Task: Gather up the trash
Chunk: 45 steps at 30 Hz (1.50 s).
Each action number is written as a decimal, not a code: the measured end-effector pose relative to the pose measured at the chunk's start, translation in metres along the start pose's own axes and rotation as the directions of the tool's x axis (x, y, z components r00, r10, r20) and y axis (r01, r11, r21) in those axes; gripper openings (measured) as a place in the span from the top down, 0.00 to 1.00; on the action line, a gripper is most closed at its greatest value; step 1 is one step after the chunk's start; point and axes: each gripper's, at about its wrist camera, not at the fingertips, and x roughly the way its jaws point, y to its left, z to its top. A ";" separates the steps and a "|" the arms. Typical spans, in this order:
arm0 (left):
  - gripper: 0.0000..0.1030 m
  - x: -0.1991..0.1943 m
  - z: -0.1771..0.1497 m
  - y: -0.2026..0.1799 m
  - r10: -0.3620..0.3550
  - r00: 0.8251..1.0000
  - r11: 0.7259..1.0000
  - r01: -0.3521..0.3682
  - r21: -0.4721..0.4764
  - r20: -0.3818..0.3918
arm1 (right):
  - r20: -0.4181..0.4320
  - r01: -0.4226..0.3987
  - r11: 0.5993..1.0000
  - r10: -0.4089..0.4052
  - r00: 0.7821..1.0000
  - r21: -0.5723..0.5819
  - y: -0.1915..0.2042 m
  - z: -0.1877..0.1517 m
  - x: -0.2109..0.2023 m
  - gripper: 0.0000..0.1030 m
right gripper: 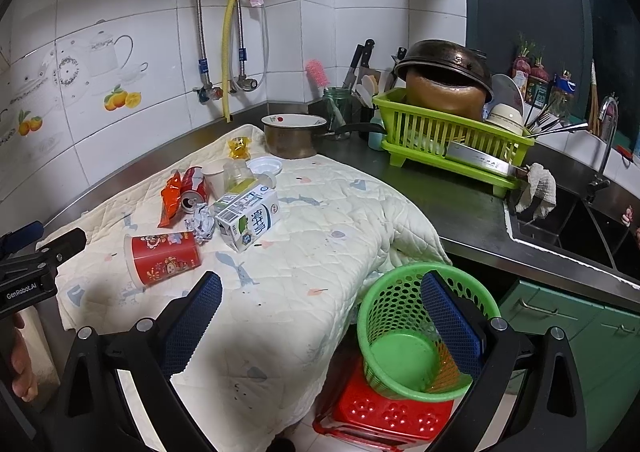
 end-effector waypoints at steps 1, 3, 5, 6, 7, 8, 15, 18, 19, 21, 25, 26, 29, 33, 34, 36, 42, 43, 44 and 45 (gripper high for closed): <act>0.05 0.000 0.000 0.000 0.001 1.000 1.000 -0.001 0.001 0.000 | 0.001 -0.001 1.000 0.001 1.000 -0.001 0.001 -0.001 0.000 0.06; 0.05 0.000 0.000 0.000 0.003 1.000 1.000 -0.003 0.001 -0.002 | 0.001 -0.005 1.000 0.005 1.000 -0.005 0.002 0.000 0.001 0.06; 0.05 0.001 0.001 0.001 -0.002 1.000 1.000 0.002 -0.002 -0.003 | 0.000 -0.010 1.000 0.010 1.000 -0.008 0.003 0.000 0.002 0.06; 0.05 0.001 0.001 0.002 -0.004 1.000 1.000 0.004 -0.002 -0.004 | 0.000 -0.011 1.000 0.011 1.000 -0.010 0.003 -0.001 0.003 0.07; 0.05 0.001 0.001 0.002 -0.003 1.000 1.000 0.003 -0.003 -0.005 | 0.000 -0.013 1.000 0.013 1.000 -0.011 0.004 -0.001 0.004 0.07; 0.05 0.001 0.001 0.002 -0.004 1.000 1.000 0.004 -0.002 -0.004 | 0.000 -0.015 1.000 0.015 1.000 -0.012 0.004 -0.001 0.004 0.06; 0.05 0.005 0.003 0.007 -0.005 1.000 1.000 0.005 0.000 -0.007 | 0.002 -0.026 1.000 0.026 1.000 -0.018 0.006 0.001 0.007 0.07; 0.05 0.007 0.004 0.009 -0.007 1.000 1.000 0.007 -0.001 -0.009 | 0.001 -0.029 0.999 0.029 1.000 -0.026 0.007 0.002 0.010 0.07; 0.05 0.006 0.003 0.008 -0.003 1.000 1.000 0.003 0.000 -0.008 | 0.001 -0.030 0.999 0.030 1.000 -0.028 0.008 0.002 0.010 0.07; 0.05 0.008 0.003 0.010 -0.003 1.000 1.000 0.003 0.001 -0.007 | 0.001 -0.034 0.999 0.034 0.999 -0.029 0.008 0.003 0.011 0.07; 0.05 0.010 0.003 0.011 -0.001 1.000 1.000 0.001 0.000 -0.009 | -0.002 -0.038 0.999 0.038 0.999 -0.037 0.011 0.006 0.016 0.07; 0.05 0.011 0.003 0.012 -0.003 1.000 1.000 0.003 0.001 -0.010 | -0.001 -0.040 0.998 0.040 0.999 -0.038 0.011 0.006 0.017 0.07; 0.05 0.015 0.005 0.016 -0.018 1.000 1.000 0.018 0.005 -0.012 | -0.001 -0.045 0.998 0.045 0.999 -0.039 0.012 0.008 0.021 0.07; 0.05 0.023 0.005 0.029 -0.059 0.998 0.998 0.059 0.003 -0.012 | -0.011 -0.050 0.997 0.049 0.999 -0.052 0.016 0.012 0.030 0.07; 0.05 0.025 0.004 0.032 -0.073 0.997 0.997 0.074 0.007 -0.016 | -0.012 -0.053 0.997 0.053 0.999 -0.053 0.016 0.013 0.033 0.07; 0.05 0.031 0.001 0.035 -0.101 0.995 0.995 0.102 0.023 -0.027 | -0.017 -0.062 0.997 0.061 0.998 -0.055 0.018 0.015 0.038 0.06; 0.06 0.062 -0.008 0.040 -0.171 0.980 0.981 0.178 0.072 -0.098 | -0.045 -0.096 0.993 0.093 0.995 -0.070 0.028 0.018 0.058 0.07; 0.06 0.070 -0.009 0.041 -0.182 0.977 0.979 0.190 0.072 -0.113 | -0.050 -0.102 0.992 0.099 0.994 -0.073 0.029 0.019 0.062 0.07; 0.06 0.078 -0.009 0.041 -0.176 0.977 0.979 0.186 0.079 -0.118 | -0.054 -0.108 0.991 0.104 0.993 -0.075 0.031 0.019 0.065 0.07; 0.06 0.084 -0.009 0.042 -0.160 0.980 0.982 0.170 0.085 -0.120 | -0.058 -0.116 0.990 0.111 0.992 -0.078 0.032 0.019 0.068 0.07</act>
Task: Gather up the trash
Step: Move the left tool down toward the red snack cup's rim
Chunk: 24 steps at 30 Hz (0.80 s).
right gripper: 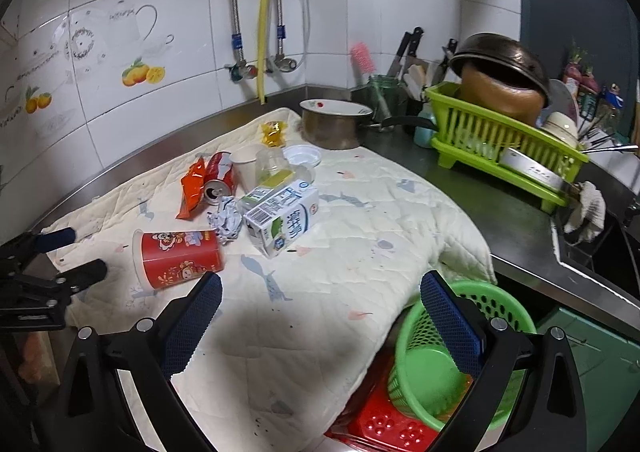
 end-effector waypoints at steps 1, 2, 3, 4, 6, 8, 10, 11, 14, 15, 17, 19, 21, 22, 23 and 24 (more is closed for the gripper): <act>0.06 0.008 0.002 0.003 0.005 1.000 1.000 -0.005 0.000 -0.007 | -0.003 -0.006 1.000 0.006 1.000 -0.001 0.001 0.001 0.004 0.07; 0.06 0.015 0.004 0.007 0.000 1.000 1.000 0.000 -0.009 -0.014 | -0.005 -0.010 1.000 0.010 1.000 -0.001 0.001 0.002 0.006 0.07; 0.05 0.020 0.005 0.011 -0.003 1.000 1.000 0.003 -0.017 -0.015 | -0.008 -0.018 1.000 0.018 1.000 -0.002 0.002 0.003 0.010 0.07; 0.05 0.025 0.007 0.015 -0.019 1.000 1.000 0.019 -0.023 -0.014 | -0.012 -0.027 1.000 0.027 1.000 -0.004 0.002 0.004 0.013 0.07; 0.05 0.038 0.010 0.022 -0.024 0.999 0.999 0.023 -0.035 -0.025 | -0.017 -0.036 0.999 0.036 0.999 -0.007 0.003 0.005 0.018 0.07; 0.05 0.049 0.011 0.027 -0.062 0.997 0.997 0.061 -0.041 -0.034 | -0.022 -0.048 0.999 0.048 0.999 -0.011 0.004 0.007 0.023 0.07; 0.05 0.060 0.010 0.031 -0.102 0.994 0.994 0.100 -0.049 -0.045 | -0.027 -0.058 0.998 0.057 0.998 -0.016 0.005 0.008 0.028 0.07; 0.05 0.065 0.010 0.032 -0.111 0.992 0.993 0.108 -0.050 -0.055 | -0.028 -0.060 0.998 0.060 0.998 -0.016 0.006 0.009 0.030 0.07; 0.05 0.079 0.009 0.038 -0.157 0.986 0.986 0.153 -0.065 -0.063 | -0.038 -0.068 0.998 0.068 0.997 -0.015 0.006 0.010 0.037 0.07; 0.05 0.082 0.009 0.040 -0.169 0.983 0.984 0.164 -0.072 -0.067 | -0.041 -0.071 0.997 0.070 0.997 -0.016 0.007 0.011 0.040 0.07; 0.05 0.090 0.009 0.044 -0.191 0.979 0.979 0.184 -0.082 -0.078 | -0.046 -0.073 0.997 0.072 0.996 -0.019 0.008 0.012 0.044 0.07; 0.05 0.098 0.008 0.047 -0.218 0.972 0.974 0.211 -0.086 -0.082 | -0.051 -0.076 0.997 0.075 0.996 -0.023 0.010 0.012 0.048 0.07; 0.05 0.104 0.007 0.049 -0.256 0.963 0.964 0.248 -0.095 -0.086 | -0.055 -0.076 0.997 0.074 0.996 -0.027 0.011 0.012 0.050 0.07; 0.05 0.107 0.006 0.049 -0.263 0.961 0.962 0.254 -0.098 -0.091 | -0.059 -0.077 0.997 0.075 0.995 -0.028 0.012 0.012 0.052 0.07; 0.05 0.112 0.005 0.050 -0.265 0.959 0.962 0.256 -0.098 -0.097 | -0.062 -0.076 0.997 0.074 0.995 -0.028 0.013 0.012 0.053 0.07; 0.05 0.114 0.004 0.050 -0.267 0.959 0.961 0.257 -0.100 -0.100 | -0.066 -0.076 0.997 0.074 0.995 -0.030 0.013 0.012 0.055 0.07</act>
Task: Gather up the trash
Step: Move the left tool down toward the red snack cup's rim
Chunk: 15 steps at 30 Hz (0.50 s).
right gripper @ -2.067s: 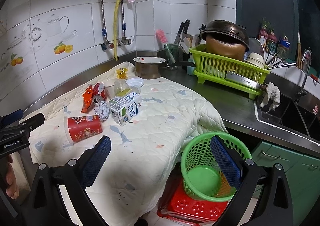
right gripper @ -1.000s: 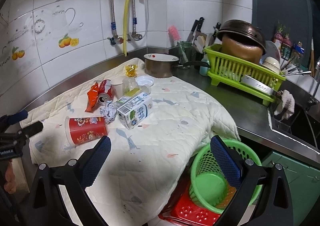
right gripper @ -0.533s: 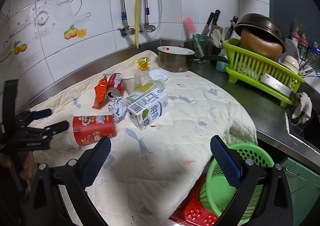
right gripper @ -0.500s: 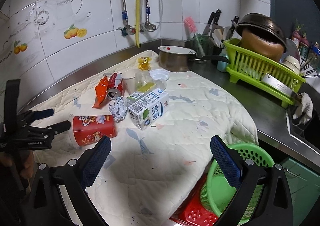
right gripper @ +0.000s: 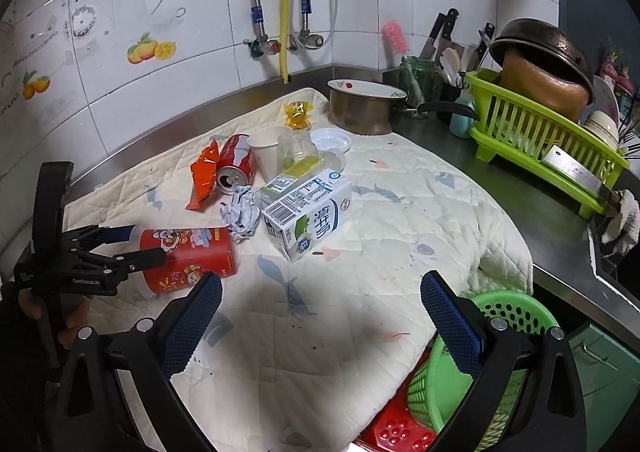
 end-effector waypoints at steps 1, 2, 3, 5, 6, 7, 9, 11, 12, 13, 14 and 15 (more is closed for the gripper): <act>0.05 0.003 -0.001 0.002 -0.012 1.000 1.000 0.012 -0.006 -0.002 | -0.004 0.000 1.000 0.000 1.000 -0.003 0.001 0.000 0.002 0.07; 0.05 0.003 -0.001 0.002 -0.022 1.000 1.000 0.022 -0.010 -0.002 | -0.006 0.002 1.000 -0.002 1.000 -0.006 0.001 0.000 0.003 0.07; 0.05 0.005 -0.002 0.003 -0.030 1.000 0.999 0.030 -0.014 0.001 | -0.008 0.003 1.000 -0.004 1.000 -0.008 0.002 -0.001 0.004 0.07; 0.05 0.007 -0.003 0.006 -0.032 0.999 0.999 0.032 -0.019 0.002 | -0.011 0.004 1.000 -0.005 1.000 -0.007 0.003 -0.001 0.006 0.07; 0.05 0.008 -0.004 0.008 -0.036 0.999 0.999 0.036 -0.025 0.000 | -0.013 0.004 1.000 -0.004 1.000 -0.006 0.004 -0.001 0.006 0.07; 0.05 0.010 -0.004 0.009 -0.041 0.999 0.999 0.041 -0.033 -0.003 | -0.015 0.004 1.000 -0.004 1.000 -0.008 0.004 -0.002 0.007 0.07; 0.05 0.012 -0.004 0.012 -0.042 0.999 0.998 0.042 -0.035 -0.006 | -0.016 0.006 1.000 -0.006 1.000 -0.011 0.005 -0.002 0.008 0.07; 0.05 0.013 -0.004 0.013 -0.046 0.999 0.998 0.045 -0.041 -0.007 | -0.021 0.007 1.000 -0.007 1.000 -0.013 0.006 -0.002 0.010 0.07; 0.05 0.013 -0.005 0.014 -0.050 0.999 0.998 0.050 -0.046 -0.008 | -0.022 0.009 1.000 -0.010 1.000 -0.013 0.006 -0.002 0.010 0.07; 0.05 0.013 -0.005 0.014 -0.049 0.999 0.998 0.048 -0.051 -0.008 | -0.023 0.008 1.000 -0.008 1.000 -0.011 0.006 -0.003 0.011 0.07; 0.05 0.012 -0.005 0.013 -0.038 0.999 0.998 0.037 -0.053 -0.003 | -0.024 0.006 1.000 -0.006 1.000 -0.010 0.006 -0.003 0.011 0.07; 0.05 0.011 -0.006 0.012 -0.030 1.000 0.998 0.030 -0.054 0.000 | -0.025 0.005 1.000 -0.005 1.000 -0.011 0.007 -0.003 0.012 0.07</act>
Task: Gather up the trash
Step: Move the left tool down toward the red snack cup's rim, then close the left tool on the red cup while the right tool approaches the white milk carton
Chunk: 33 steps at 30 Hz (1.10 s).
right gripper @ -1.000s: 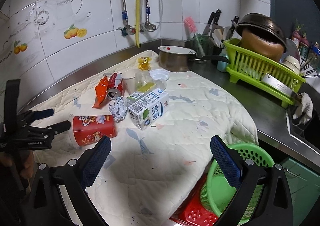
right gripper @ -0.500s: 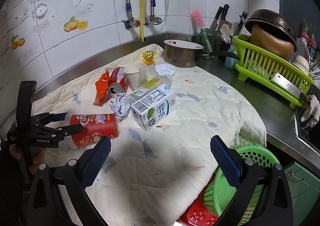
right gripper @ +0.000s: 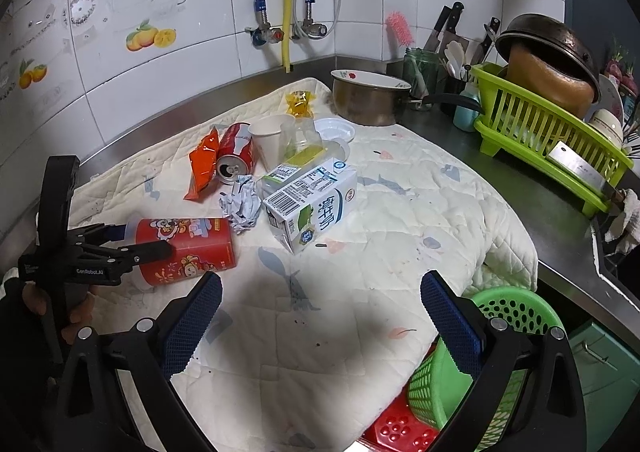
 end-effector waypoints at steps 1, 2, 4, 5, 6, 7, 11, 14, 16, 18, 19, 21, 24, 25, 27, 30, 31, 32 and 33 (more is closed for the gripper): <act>0.05 -0.002 -0.001 -0.001 0.013 1.000 1.000 -0.013 -0.005 0.001 | 0.000 -0.001 1.000 0.001 1.000 -0.003 0.001 0.000 0.000 0.07; 0.05 -0.004 -0.002 -0.002 0.018 1.000 1.000 -0.018 -0.012 0.002 | 0.002 -0.004 1.000 0.004 1.000 -0.005 0.002 0.000 0.000 0.07; 0.05 -0.009 -0.005 -0.006 0.027 1.000 0.999 -0.026 -0.034 0.003 | 0.007 -0.009 1.000 0.009 1.000 -0.004 0.002 0.001 -0.001 0.07; 0.05 -0.013 -0.006 -0.008 0.025 1.000 0.999 -0.025 -0.044 0.007 | 0.007 -0.013 1.000 0.013 1.000 -0.001 0.002 0.001 -0.001 0.07; 0.06 -0.014 -0.007 -0.011 0.024 1.000 0.998 -0.023 -0.050 0.008 | 0.010 -0.016 1.000 0.016 1.000 0.002 0.002 0.001 -0.002 0.07; 0.06 -0.017 -0.009 -0.014 0.024 1.000 0.998 -0.023 -0.056 0.010 | 0.011 -0.019 1.000 0.019 1.000 0.004 0.002 0.001 -0.002 0.07; 0.22 -0.020 -0.011 -0.023 -0.020 1.000 0.997 0.022 -0.079 0.022 | 0.014 -0.027 1.000 0.027 1.000 0.000 0.003 0.000 -0.003 0.07; 0.38 -0.014 -0.012 -0.025 -0.046 0.999 0.994 0.046 -0.100 0.009 | 0.016 -0.029 1.000 0.029 0.999 0.003 0.003 0.000 -0.004 0.07; 0.53 -0.010 -0.013 -0.024 -0.058 0.998 0.991 0.057 -0.118 0.000 | 0.020 -0.025 1.000 0.025 0.999 0.001 0.002 0.000 -0.005 0.07; 0.73 -0.006 -0.015 -0.023 -0.063 0.998 0.990 0.061 -0.130 -0.009 | 0.017 -0.020 1.000 0.020 1.000 0.005 0.001 0.000 -0.003 0.07; 0.83 -0.005 -0.016 -0.023 -0.068 0.998 0.989 0.066 -0.133 -0.008 | 0.016 -0.018 1.000 0.018 1.000 0.007 0.000 0.001 -0.002 0.07; 0.85 -0.006 -0.018 -0.023 -0.063 0.998 0.989 0.062 -0.136 0.000 | 0.015 -0.018 1.000 0.018 1.000 0.008 -0.002 0.002 0.001 0.06; 0.95 -0.016 -0.018 -0.028 -0.046 0.999 0.990 0.049 -0.130 0.029 | 0.013 -0.014 1.000 0.014 1.000 0.020 -0.006 0.008 0.008 0.07; 0.96 -0.021 -0.018 -0.031 -0.023 0.999 0.992 0.027 -0.120 0.037 | 0.009 -0.017 0.999 0.017 1.000 0.028 -0.007 0.012 0.012 0.07; 0.96 -0.030 -0.017 -0.033 -0.006 0.998 0.994 0.013 -0.111 0.059 | 0.009 -0.034 0.998 0.034 0.999 0.043 -0.008 0.019 0.018 0.07; 0.96 -0.043 -0.017 -0.031 0.011 0.997 0.992 -0.001 -0.124 0.081 | -0.011 -0.059 0.996 0.060 0.998 0.063 -0.005 0.031 0.034 0.07; 0.96 -0.048 -0.017 -0.030 0.014 0.995 0.991 -0.001 -0.131 0.094 | -0.013 -0.065 0.996 0.066 0.998 0.067 -0.003 0.034 0.040 0.07; 0.96 -0.053 -0.018 -0.029 0.017 0.994 0.991 -0.003 -0.135 0.104 | -0.022 -0.057 0.996 0.059 0.998 0.073 -0.001 0.038 0.047 0.09; 0.96 -0.056 -0.019 -0.028 0.028 0.994 0.991 -0.013 -0.136 0.109 | -0.031 -0.061 0.994 0.064 0.997 0.088 0.000 0.043 0.054 0.11</act>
